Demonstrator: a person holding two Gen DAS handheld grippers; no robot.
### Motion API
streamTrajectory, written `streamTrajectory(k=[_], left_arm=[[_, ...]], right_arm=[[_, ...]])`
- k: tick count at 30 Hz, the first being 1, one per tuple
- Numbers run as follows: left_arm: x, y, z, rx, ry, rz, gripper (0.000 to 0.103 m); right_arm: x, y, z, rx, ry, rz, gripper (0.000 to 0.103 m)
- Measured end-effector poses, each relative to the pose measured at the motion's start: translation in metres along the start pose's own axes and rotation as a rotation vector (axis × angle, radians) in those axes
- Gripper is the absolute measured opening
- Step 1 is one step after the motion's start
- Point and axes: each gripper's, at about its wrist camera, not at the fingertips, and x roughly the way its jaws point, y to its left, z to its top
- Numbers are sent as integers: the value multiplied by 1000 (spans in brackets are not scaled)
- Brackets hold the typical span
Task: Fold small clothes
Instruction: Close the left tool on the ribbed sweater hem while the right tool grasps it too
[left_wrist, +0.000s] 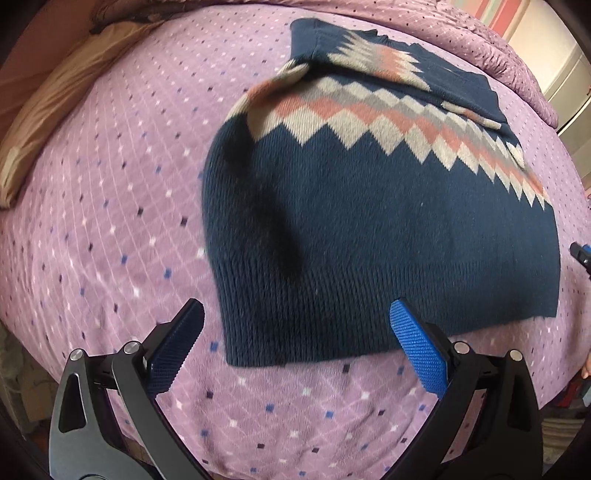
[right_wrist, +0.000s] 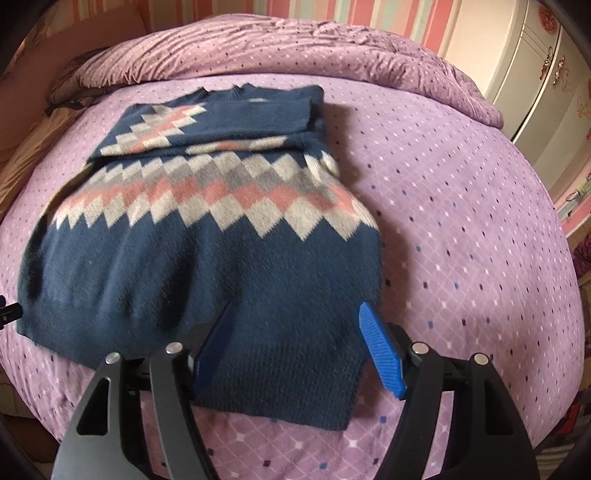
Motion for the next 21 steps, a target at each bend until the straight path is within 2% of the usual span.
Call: streamTrajectory(k=[5,9,12,13,15,17,19,21], left_arm=[[13,18,-9,-103,27,-48,100],[17,34,-14,-174,9,-74,100],[25,44,-20,-232,18,-130,97],[28,45,-22,-242,23,-143,94],[32,42,-24,-250,33,-171,72],[35,38,-25,-247,39,-168,65],[36,35,-25,-239,34,-167,52],[37,33,-23,-234,40,-184,30]], right_arm=[[6,-4,-4,13,13,3,71],[9,-3,-2,10,6,10,71],[10,-3,-1,5,0,7,71],[11,-3,0,4,-1,6,71],[12,-4,0,4,-1,2,71],[12,-6,-1,10,3,-1,71],[13,-8,-2,12,5,-1,70],[12,-9,-5,16,14,2,70]])
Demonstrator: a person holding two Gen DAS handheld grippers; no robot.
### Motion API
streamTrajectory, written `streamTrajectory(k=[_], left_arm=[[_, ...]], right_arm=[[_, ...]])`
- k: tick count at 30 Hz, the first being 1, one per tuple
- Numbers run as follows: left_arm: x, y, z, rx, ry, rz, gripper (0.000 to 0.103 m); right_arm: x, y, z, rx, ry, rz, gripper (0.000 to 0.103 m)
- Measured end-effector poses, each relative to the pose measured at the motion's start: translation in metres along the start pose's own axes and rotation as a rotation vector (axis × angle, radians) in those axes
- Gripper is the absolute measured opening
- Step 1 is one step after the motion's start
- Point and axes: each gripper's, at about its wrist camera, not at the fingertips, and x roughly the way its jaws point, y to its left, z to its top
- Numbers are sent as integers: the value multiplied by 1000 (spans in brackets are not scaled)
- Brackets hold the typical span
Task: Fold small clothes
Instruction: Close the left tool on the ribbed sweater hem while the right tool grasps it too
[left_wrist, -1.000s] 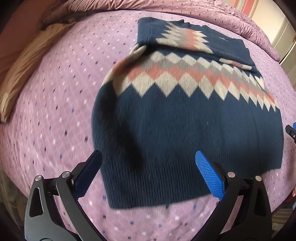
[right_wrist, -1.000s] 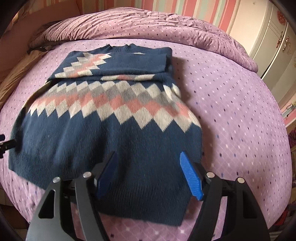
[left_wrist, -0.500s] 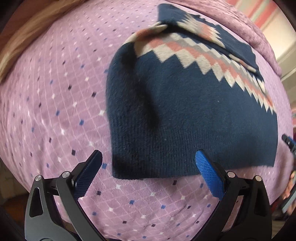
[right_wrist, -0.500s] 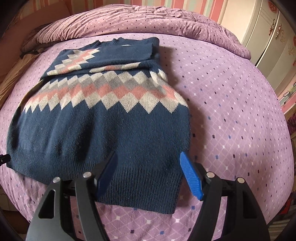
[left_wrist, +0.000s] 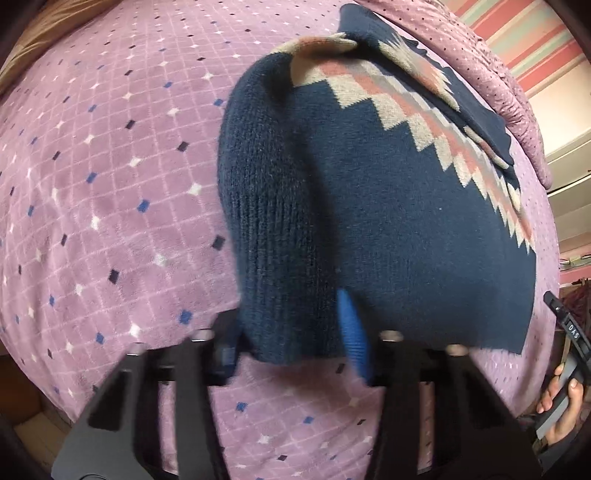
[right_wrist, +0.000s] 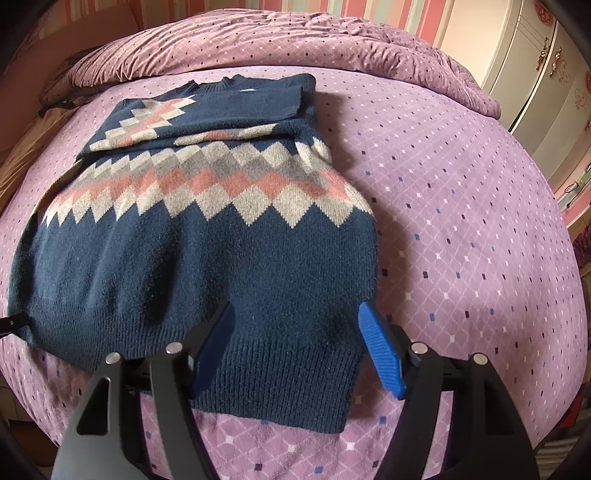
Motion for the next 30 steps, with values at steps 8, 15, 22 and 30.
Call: streamTrajectory(k=[8,15,22,30], left_arm=[[5,-17,6,55,8,18,21],[6,-16,8,68,16,19,21],[8,-19,10,89,23,38,22],[10,-27,12,126,22,69,20]], right_arm=[[9,-22,-29,130,87,30,69],[35,-38,-50,282,183,90,67],[53,-41,-60,411,251,116,51],[49,-31,-56,374,235,73,9]])
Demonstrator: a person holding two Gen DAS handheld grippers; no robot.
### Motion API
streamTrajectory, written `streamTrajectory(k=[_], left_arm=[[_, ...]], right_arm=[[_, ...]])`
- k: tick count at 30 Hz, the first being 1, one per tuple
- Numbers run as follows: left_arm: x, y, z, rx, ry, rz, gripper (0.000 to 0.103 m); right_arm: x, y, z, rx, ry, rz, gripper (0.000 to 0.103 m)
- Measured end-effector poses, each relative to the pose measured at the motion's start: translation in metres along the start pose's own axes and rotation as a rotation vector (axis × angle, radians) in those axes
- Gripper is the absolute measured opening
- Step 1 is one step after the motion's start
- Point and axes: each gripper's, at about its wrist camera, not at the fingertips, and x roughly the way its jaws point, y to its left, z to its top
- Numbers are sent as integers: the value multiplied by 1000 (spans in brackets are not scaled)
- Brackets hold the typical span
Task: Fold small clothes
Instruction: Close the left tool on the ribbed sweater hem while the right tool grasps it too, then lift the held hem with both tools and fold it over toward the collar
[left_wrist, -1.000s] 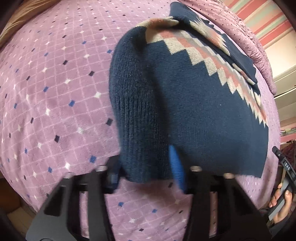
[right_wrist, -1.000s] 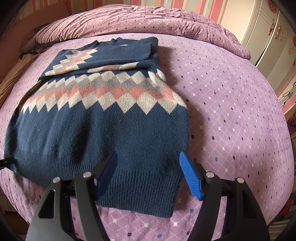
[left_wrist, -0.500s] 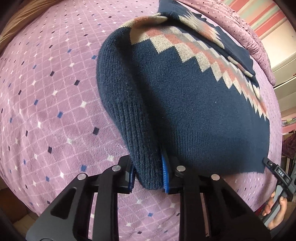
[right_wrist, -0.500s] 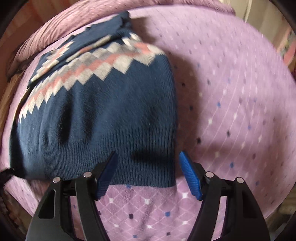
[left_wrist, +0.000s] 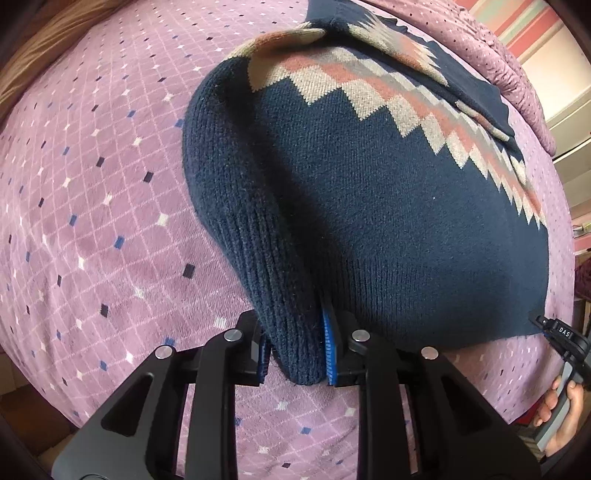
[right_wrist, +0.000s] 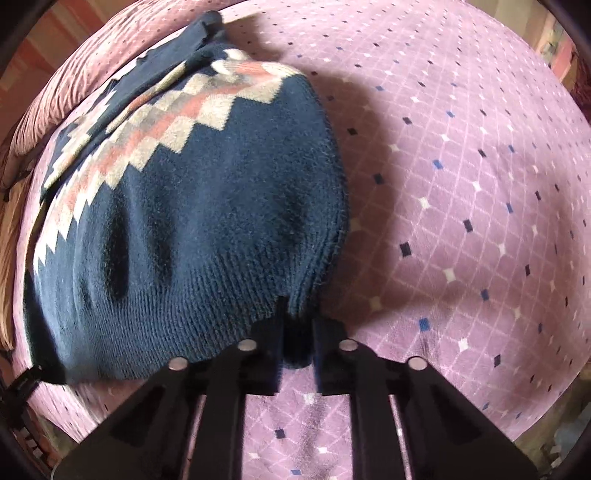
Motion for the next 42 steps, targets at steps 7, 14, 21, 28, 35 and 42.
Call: streamTrajectory(k=[7,14,21,28,35,42], left_arm=[[-4,-3,2,39,-9,1,15],[-11,-4,8,67,-8,-31,14],[-23,-18,21,125,-23,-30,13],[-41,-39,55,162,-121,-46,13],[-32,-61,107,211,-178,-55,13],[-16,-71,157,222,-227,-54,13]], right_arm=[[-14,11,3,-100,-44,-26,7],[-40,24,8,-221,-91,-35,7],[-55,31,19,-221,-117,6,7],[-70,56,45,-268,-199,45,7],[-70,84,86,-297,-281,63,7],[-54,111,145,-297,-370,66,7]])
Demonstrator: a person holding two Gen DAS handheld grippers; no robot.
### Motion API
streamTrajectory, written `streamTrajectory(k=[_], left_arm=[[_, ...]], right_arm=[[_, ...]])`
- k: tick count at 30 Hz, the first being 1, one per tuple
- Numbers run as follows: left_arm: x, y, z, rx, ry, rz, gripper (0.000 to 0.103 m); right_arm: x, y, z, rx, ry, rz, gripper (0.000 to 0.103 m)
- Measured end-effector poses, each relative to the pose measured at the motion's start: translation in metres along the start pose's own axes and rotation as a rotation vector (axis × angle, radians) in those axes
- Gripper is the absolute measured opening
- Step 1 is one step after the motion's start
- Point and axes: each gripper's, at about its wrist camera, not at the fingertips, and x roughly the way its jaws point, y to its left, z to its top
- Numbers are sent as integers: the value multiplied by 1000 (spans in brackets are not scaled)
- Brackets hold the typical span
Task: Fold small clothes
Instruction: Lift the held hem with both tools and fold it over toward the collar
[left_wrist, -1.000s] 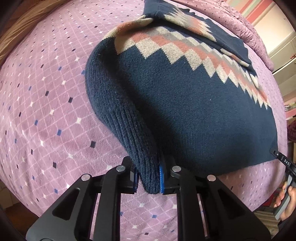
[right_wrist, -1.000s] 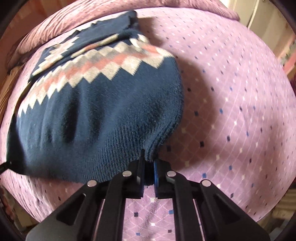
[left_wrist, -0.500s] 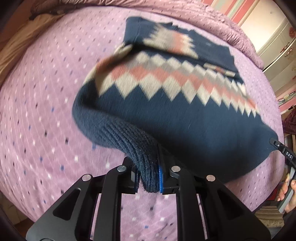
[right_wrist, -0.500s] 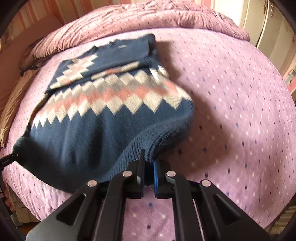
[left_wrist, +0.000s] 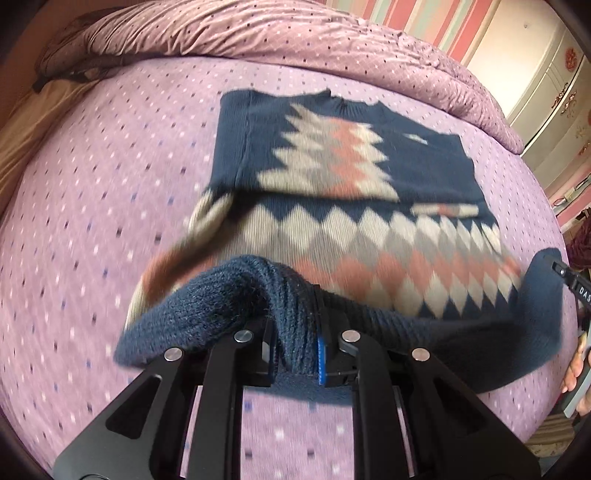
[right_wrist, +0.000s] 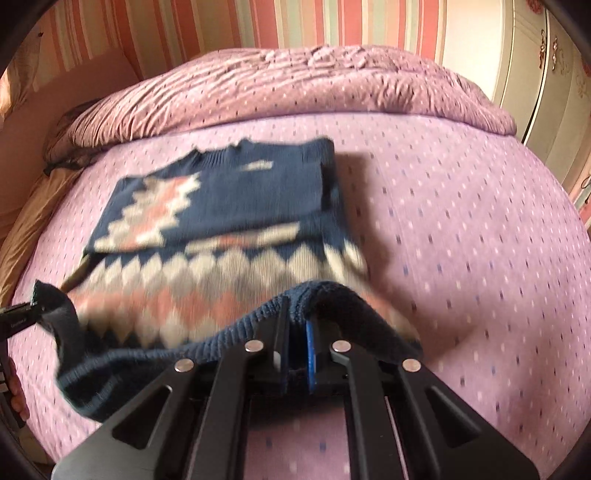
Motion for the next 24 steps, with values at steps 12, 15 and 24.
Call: streamTrajectory(k=[12,15,24], left_arm=[[46,14,102,-38,-145,23,13],[55,15,125,-40,-173,17,13],[62,23,186,-53,-230,31,13]], right_arm=[[70,7,86,-21,-122,-27,7],[85,13,103,-39,-139,-29,7],[106,15,162,-18,-204,-46,7]])
